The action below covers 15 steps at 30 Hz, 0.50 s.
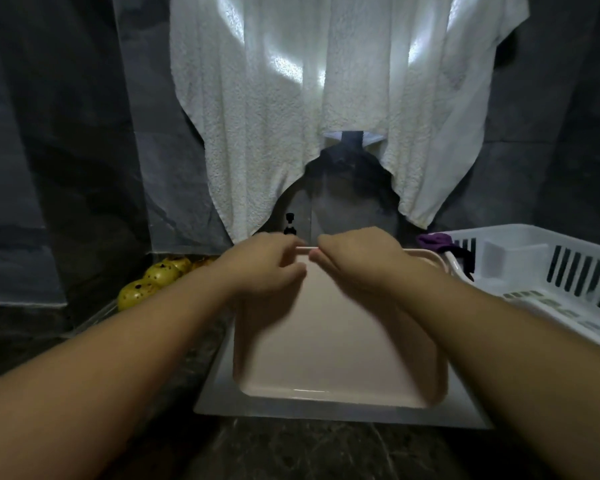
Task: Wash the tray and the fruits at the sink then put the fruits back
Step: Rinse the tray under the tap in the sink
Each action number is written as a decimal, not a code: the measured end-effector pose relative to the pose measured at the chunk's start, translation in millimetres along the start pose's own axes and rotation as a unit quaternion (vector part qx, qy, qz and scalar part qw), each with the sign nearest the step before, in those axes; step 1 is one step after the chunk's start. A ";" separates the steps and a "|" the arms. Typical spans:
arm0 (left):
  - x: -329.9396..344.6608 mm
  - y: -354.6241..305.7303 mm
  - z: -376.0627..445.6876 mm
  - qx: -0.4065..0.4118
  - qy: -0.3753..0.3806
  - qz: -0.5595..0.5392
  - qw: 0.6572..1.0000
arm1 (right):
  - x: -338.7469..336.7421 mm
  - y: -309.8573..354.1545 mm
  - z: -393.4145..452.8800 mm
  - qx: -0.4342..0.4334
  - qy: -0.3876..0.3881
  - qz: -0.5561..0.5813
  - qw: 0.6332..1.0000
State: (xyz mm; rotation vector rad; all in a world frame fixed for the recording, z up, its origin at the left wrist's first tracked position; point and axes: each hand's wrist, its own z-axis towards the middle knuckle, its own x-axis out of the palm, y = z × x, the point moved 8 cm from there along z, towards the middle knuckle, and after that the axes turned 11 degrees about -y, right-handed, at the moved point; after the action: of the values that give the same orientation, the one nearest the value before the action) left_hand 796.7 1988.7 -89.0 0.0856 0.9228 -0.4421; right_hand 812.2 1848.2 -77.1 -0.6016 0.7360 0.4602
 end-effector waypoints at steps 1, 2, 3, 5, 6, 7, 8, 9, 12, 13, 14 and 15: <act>6.1 -3.5 4.6 0.006 0.042 0.024 0.999 | 3.3 5.1 0.3 -0.010 0.011 0.001 1.000; 11.2 -3.0 6.7 0.011 0.067 0.036 0.997 | 7.0 5.8 -1.3 -0.013 0.029 0.005 0.999; 14.2 -0.2 6.8 0.019 0.078 0.045 0.996 | 10.8 2.2 -5.0 -0.010 0.050 0.010 0.999; 17.4 8.2 2.5 0.026 0.069 0.069 0.995 | 14.8 -15.0 -14.8 0.007 0.081 0.011 0.997; 18.8 12.4 0.0 0.021 0.060 0.081 0.995 | 14.4 -22.8 -18.6 0.013 0.080 0.004 0.997; 21.6 13.9 -0.2 0.016 0.052 0.088 0.995 | 13.5 -27.0 -20.2 0.015 0.073 -0.004 0.997; 25.2 10.9 1.9 0.019 0.045 0.091 0.995 | 12.2 -27.0 -18.1 0.011 0.062 -0.013 0.998; 28.6 4.8 5.2 0.030 0.041 0.087 0.995 | 11.0 -24.1 -14.5 0.002 0.050 -0.022 0.999; 30.6 -10.5 15.0 0.056 0.032 0.037 0.997 | 7.8 -20.8 -9.4 -0.011 0.025 -0.031 0.999; 29.9 -5.9 15.9 0.051 0.036 0.025 0.998 | 6.5 -29.3 -13.4 0.001 0.025 -0.030 0.999; 30.3 1.5 15.3 0.040 0.043 0.019 0.998 | 5.5 -41.7 -19.5 0.019 0.032 -0.028 0.999; 32.4 10.3 12.9 0.027 0.050 0.021 0.998 | 5.0 -54.4 -27.0 0.041 0.044 -0.025 0.998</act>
State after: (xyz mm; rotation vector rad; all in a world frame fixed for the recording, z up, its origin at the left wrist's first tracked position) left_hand 827.5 1984.0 -107.9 0.1766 1.0059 -0.4268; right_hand 834.1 1791.3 -78.1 -0.5646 0.8187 0.3568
